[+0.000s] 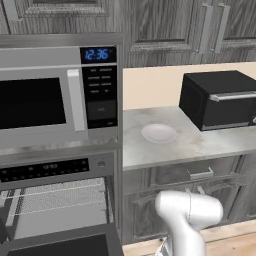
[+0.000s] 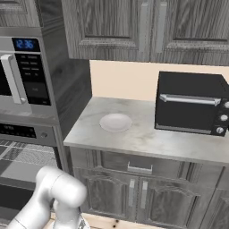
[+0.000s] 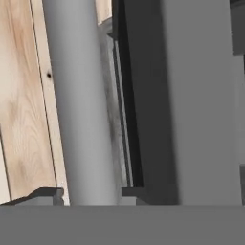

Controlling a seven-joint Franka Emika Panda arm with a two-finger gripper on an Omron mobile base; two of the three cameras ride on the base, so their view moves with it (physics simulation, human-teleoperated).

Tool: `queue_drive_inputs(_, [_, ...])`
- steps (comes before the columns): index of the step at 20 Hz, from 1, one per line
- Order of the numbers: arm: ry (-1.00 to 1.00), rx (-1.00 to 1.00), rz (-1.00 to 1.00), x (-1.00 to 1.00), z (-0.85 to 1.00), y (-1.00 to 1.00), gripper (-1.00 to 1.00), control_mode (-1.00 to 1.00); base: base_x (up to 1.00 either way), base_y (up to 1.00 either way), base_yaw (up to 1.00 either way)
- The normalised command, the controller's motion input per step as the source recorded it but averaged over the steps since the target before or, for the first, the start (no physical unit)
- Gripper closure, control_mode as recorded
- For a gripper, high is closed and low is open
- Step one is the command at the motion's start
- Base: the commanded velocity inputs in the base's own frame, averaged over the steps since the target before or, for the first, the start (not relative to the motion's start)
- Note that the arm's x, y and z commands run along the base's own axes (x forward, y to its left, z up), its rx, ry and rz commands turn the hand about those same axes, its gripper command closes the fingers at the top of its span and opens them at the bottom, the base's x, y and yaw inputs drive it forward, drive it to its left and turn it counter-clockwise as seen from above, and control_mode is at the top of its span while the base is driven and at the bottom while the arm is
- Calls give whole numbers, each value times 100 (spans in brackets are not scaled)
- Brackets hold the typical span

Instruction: Take the fish from the oven and place it on the plate on the counter.

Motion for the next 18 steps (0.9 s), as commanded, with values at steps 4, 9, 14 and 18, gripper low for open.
queue_drive_inputs(4, [-10,8,6,-44,99,0,-100,-100,0,0,0])
queue_drive_inputs(9, [-2,11,5,-29,84,0,-100,-100,0,0,0])
queue_drive_inputs(14, [-1,10,7,-49,86,0,-100,-100,0,0,0])
queue_drive_inputs(18, [-1,9,6,-24,99,0,-100,-100,0,0,0])
